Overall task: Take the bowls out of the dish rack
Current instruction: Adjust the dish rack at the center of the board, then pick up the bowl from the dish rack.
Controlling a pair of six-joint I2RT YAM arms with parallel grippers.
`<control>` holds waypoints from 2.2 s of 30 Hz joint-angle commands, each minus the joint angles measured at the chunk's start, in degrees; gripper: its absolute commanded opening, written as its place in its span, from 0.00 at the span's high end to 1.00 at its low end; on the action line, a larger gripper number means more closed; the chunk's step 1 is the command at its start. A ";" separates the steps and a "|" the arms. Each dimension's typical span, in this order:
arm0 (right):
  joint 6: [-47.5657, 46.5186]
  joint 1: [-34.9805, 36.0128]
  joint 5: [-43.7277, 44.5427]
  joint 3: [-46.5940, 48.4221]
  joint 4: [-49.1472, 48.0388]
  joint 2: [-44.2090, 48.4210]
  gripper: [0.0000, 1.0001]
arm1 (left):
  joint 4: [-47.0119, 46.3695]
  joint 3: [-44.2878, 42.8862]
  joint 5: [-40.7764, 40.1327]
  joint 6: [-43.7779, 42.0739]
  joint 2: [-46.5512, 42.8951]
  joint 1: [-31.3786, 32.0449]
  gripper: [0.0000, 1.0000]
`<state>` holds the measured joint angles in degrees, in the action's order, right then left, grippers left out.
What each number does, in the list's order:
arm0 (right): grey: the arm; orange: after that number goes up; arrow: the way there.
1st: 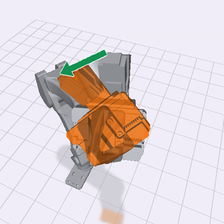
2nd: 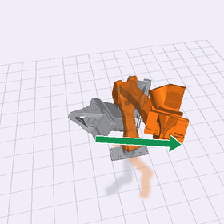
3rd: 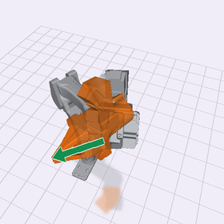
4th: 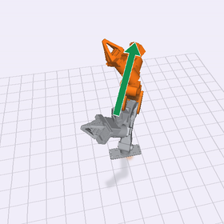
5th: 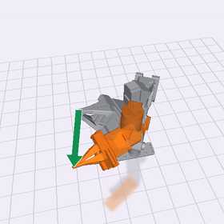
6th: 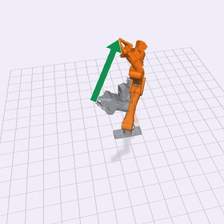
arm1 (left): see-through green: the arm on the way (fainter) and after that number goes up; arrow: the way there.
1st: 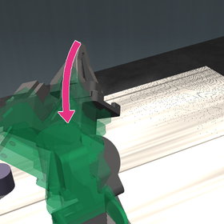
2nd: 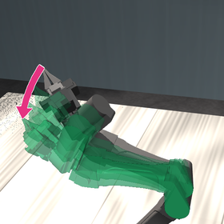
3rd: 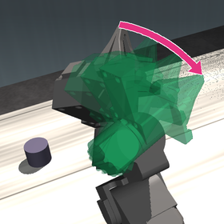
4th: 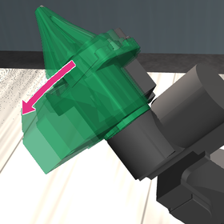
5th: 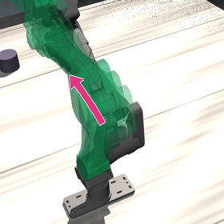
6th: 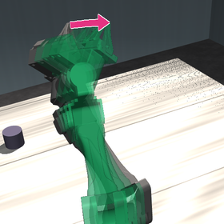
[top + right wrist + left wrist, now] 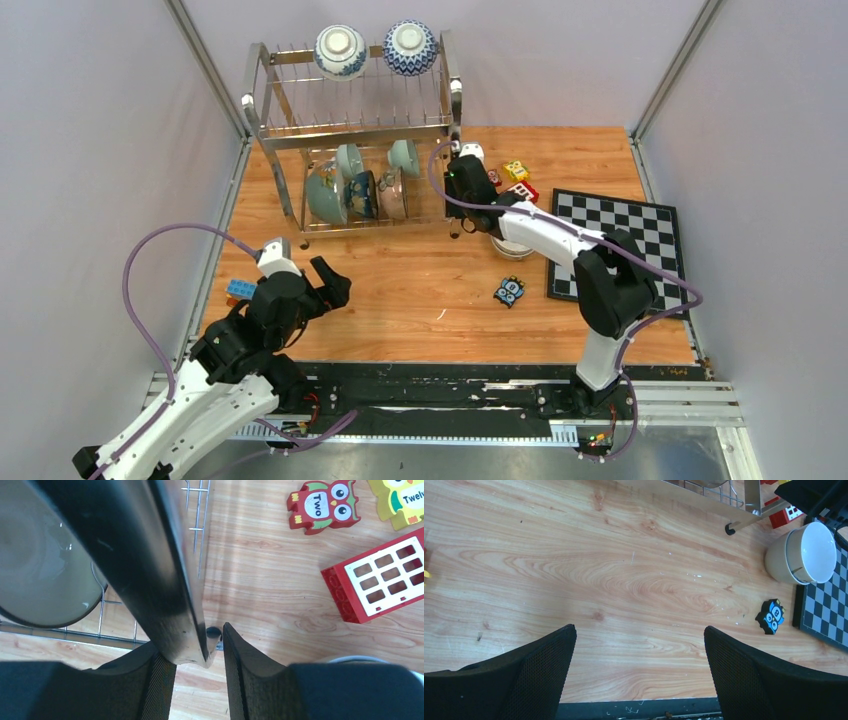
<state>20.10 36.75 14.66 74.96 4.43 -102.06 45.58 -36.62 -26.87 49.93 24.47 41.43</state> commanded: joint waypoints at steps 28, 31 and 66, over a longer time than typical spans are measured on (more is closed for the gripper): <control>3.79 6.50 -23.37 -22.89 -19.83 26.32 0.36 | -0.44 -0.36 -1.77 -3.76 -0.81 -0.30 0.00; 7.87 7.06 -25.61 -20.08 -21.68 22.54 0.36 | -1.21 -0.12 -0.41 -2.76 0.13 -0.30 0.00; 0.16 3.24 -20.02 2.11 -23.15 -6.98 0.44 | 5.44 -2.23 1.12 -1.31 -1.24 -0.28 0.00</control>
<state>17.78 41.19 -2.42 76.03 -17.56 -107.11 50.09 -37.41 -25.69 48.64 22.87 41.43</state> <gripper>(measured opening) 0.571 0.997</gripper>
